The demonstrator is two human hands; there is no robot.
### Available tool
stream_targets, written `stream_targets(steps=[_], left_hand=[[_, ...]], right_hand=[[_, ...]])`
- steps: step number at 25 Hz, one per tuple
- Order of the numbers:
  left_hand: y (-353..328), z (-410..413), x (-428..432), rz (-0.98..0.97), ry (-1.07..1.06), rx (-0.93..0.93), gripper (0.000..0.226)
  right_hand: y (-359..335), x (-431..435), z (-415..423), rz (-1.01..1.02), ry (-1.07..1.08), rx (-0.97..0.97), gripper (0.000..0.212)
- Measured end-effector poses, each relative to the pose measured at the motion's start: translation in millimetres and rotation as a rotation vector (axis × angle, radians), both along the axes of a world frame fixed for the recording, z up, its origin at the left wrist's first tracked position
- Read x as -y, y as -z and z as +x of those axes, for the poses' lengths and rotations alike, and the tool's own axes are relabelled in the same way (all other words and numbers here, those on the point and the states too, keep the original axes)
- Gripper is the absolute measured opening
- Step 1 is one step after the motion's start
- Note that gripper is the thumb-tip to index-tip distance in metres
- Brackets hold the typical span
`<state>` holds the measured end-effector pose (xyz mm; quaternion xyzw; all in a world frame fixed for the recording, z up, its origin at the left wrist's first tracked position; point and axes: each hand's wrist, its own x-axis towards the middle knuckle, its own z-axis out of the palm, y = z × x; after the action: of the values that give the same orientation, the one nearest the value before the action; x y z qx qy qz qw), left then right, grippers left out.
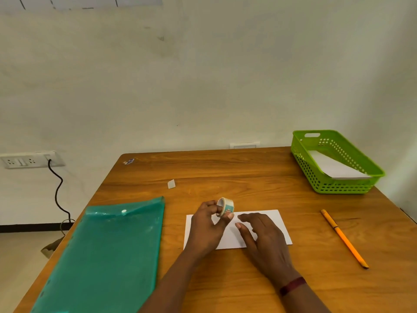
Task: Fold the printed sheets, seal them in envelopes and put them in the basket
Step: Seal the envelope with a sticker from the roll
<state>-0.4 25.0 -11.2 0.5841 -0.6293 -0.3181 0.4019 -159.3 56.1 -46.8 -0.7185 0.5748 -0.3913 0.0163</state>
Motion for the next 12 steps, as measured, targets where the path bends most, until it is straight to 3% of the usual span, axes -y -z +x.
stream_targets(steps=[2, 6, 12], left_hand=[[7.3, -1.7, -6.1, 0.016, -0.009, -0.206, 0.03], [21.2, 5.1, -10.0, 0.053, 0.015, -0.36, 0.032], [29.2, 12.4, -10.0, 0.04, 0.125, -0.483, 0.028]], right_hand=[[-3.7, 3.1, 2.7, 0.02, -0.03, 0.197, 0.033], [-9.7, 12.7, 16.7, 0.045, -0.093, 0.522, 0.022], [-0.9, 20.0, 22.5, 0.064, -0.179, 0.48, 0.025]])
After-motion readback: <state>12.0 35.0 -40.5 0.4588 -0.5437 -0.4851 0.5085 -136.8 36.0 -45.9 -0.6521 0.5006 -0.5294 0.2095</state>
